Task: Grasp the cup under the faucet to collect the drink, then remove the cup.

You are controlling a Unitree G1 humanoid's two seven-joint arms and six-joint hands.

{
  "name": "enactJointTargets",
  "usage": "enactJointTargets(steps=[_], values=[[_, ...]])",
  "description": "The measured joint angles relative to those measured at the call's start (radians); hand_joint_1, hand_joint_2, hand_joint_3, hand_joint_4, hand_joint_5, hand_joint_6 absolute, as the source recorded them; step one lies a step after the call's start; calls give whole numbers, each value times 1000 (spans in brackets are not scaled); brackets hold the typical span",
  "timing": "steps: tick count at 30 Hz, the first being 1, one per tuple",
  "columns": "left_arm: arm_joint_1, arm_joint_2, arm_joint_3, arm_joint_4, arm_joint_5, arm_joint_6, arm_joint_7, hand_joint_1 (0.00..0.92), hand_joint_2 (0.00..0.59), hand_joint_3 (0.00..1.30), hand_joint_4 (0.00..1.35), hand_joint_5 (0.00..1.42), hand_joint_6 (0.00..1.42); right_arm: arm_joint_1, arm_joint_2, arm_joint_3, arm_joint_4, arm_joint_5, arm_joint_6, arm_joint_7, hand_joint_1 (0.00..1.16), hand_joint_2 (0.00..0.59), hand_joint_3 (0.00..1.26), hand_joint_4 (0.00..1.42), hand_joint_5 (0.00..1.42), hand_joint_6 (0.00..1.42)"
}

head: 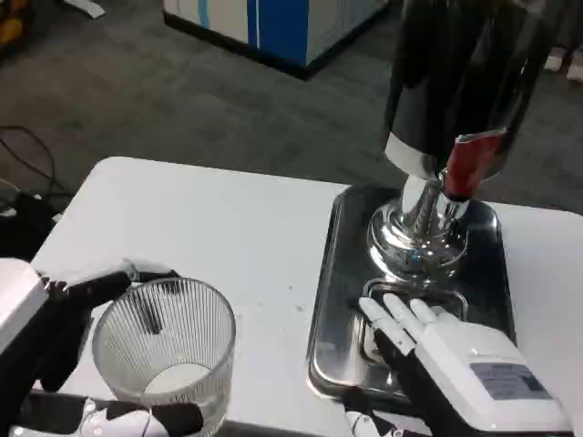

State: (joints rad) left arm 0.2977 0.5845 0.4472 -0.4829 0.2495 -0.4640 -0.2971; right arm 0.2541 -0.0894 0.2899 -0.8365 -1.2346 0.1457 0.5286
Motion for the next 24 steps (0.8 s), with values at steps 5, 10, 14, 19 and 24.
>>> enactJointTargets(steps=[5, 10, 14, 19, 24], values=[[-1, 0, -2, 0, 0, 0, -4, 427, 93, 1051, 1157, 1311, 1424, -2, 1, -4, 0, 1, 0, 3, 390, 526, 58, 0, 0, 0], [-8, 0, -9, 0, 0, 0, -5, 427, 93, 1051, 1157, 1310, 1424, -3, 1, -8, 0, 1, 0, 3, 390, 526, 62, 0, 0, 0], [-16, 0, -13, 0, 0, 0, -5, 428, 89, 1051, 1157, 1310, 1424, -3, 1, -10, 0, 3, 0, 3, 390, 526, 63, 0, 0, 0], [-24, 0, -27, 1, 0, 0, -5, 428, 87, 1051, 1157, 1310, 1424, -3, 1, -23, 0, 5, 0, 4, 390, 526, 63, 0, 0, 0], [-61, -1, -58, 6, 22, 4, -5, 428, 86, 1051, 1157, 1310, 1424, 8, 1, -61, -7, 16, 2, 4, 390, 526, 65, 0, 0, 0]])
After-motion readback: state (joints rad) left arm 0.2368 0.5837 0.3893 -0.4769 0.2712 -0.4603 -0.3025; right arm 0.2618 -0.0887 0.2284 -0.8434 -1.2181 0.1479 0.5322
